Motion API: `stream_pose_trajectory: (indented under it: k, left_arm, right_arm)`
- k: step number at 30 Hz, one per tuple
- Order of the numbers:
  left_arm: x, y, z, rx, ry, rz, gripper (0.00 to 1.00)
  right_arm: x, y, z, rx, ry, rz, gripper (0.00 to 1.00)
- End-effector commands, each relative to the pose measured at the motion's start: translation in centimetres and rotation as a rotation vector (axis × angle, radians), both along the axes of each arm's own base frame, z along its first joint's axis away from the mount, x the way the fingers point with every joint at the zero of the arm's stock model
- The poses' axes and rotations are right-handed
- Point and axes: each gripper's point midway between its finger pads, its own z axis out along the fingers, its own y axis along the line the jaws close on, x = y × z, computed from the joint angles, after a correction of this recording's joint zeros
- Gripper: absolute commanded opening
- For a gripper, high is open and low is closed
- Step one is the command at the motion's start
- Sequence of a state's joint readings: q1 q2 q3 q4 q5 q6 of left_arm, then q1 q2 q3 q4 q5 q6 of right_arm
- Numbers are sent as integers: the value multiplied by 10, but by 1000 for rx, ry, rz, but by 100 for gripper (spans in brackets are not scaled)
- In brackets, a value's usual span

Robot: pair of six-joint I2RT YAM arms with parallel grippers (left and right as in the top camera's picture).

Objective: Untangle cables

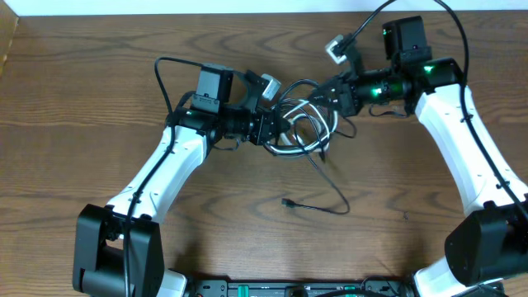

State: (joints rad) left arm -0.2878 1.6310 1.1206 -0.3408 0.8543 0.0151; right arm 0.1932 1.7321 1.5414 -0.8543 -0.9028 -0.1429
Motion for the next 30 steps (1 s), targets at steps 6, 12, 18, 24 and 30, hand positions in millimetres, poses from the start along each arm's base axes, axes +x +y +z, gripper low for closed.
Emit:
stream_pose_trajectory:
  k: [6,12,18,24,30]
  left_arm:
    - [33,65,-42,364,-7,299,8]
    - [33,65,-42,356,2,310,7]
    - [25,38,-26,201,20,217,8]
    - [31,27,-13,90,78,269,7]
    - [40,30,-11,63,141,380,7]
  right_arm:
    - [44,-148,-53,-453,225,-775,12]
    - [44,-131,-47,-399,196,-673,54]
    - [36,-75,-30,-229,172,-464,68]
    - [19,-22,-17,-124,189,-324,67]
    - [8,24,-8,-84,187,-269,60]
